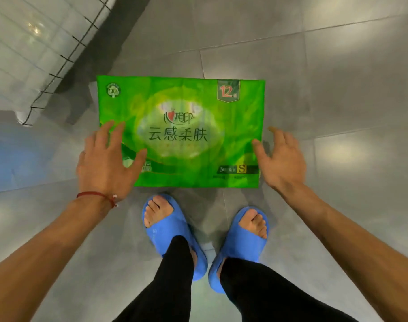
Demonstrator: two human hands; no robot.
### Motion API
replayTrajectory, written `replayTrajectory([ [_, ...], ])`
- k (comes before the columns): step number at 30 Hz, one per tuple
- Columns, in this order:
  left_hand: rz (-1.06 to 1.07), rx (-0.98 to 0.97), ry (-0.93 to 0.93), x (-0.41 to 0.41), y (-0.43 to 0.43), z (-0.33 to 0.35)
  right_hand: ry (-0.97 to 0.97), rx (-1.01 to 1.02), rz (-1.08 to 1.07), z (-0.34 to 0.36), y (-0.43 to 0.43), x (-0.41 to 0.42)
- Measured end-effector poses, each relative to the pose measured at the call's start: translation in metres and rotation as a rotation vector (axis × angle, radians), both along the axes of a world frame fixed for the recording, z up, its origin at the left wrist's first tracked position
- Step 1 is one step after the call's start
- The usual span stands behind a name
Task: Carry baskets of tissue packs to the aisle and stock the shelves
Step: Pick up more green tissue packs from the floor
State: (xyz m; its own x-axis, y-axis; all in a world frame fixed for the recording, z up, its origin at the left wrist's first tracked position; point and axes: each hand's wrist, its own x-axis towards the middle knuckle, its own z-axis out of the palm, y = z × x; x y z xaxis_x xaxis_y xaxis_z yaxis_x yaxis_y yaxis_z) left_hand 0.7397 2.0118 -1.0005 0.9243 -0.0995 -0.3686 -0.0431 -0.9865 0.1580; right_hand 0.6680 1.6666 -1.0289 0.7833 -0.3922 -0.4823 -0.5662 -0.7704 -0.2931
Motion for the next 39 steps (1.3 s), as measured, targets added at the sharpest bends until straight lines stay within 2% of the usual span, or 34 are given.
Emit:
replayTrajectory([
  [5, 0.644, -0.455, 0.142, 0.041, 0.017, -0.056, -0.094, 0.677, -0.714, -0.057, 0.000, 0.023],
  [7, 0.831, -0.522, 0.198, 0.052, 0.020, -0.071, -0.110, 0.836, -0.854, -0.074, 0.002, 0.027],
  [10, 0.944, -0.536, 0.225, 0.054, 0.026, -0.080, -0.119, 0.959, -0.898, -0.082, 0.009, 0.028],
  [14, 1.026, -0.705, 0.269, 0.055, 0.024, -0.072, -0.103, 0.950, -0.887, -0.068, 0.009, 0.029],
  [20, 0.995, -0.704, 0.353, 0.037, 0.008, -0.012, -0.174, 0.837, -0.867, 0.007, 0.009, 0.023],
  [33, 0.905, -0.814, 0.550, 0.023, -0.031, 0.232, -0.111, 0.662, -0.944, 0.292, -0.028, -0.055],
  [39, 0.778, -0.807, 0.677, 0.021, -0.057, 0.329, -0.195, 0.613, -1.071, 0.418, -0.041, -0.090],
])
